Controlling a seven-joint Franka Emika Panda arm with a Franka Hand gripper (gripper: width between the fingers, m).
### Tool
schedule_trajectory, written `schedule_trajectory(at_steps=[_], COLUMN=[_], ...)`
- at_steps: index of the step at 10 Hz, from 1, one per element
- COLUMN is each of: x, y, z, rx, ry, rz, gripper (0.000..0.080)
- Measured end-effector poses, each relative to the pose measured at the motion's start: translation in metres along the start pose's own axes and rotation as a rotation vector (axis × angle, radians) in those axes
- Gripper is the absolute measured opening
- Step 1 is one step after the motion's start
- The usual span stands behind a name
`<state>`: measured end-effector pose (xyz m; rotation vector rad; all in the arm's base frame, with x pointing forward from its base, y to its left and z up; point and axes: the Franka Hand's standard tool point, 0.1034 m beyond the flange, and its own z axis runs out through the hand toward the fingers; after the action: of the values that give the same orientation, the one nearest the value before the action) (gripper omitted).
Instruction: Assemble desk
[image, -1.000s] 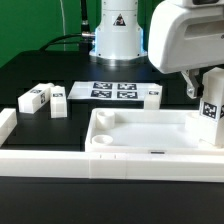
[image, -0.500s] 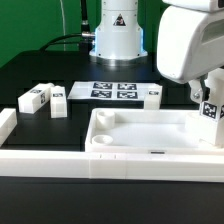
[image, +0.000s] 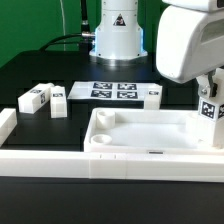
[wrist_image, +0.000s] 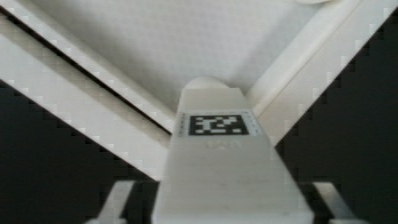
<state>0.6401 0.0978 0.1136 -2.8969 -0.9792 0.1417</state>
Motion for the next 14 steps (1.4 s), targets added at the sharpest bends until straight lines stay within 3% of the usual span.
schedule_trajectory(at_steps=[5,12,14], x=[-0.0034,-0.0028,-0.0038], y=[-0.0036,-0.0038,-0.0052], z=[0.0019,0.0018,0.0018], rx=[0.034,0.044,0.057], ry=[0.027,0.021,0.027], rz=[0.517,0.987,1.187], gripper=[0.0288,0.0290,0.0290])
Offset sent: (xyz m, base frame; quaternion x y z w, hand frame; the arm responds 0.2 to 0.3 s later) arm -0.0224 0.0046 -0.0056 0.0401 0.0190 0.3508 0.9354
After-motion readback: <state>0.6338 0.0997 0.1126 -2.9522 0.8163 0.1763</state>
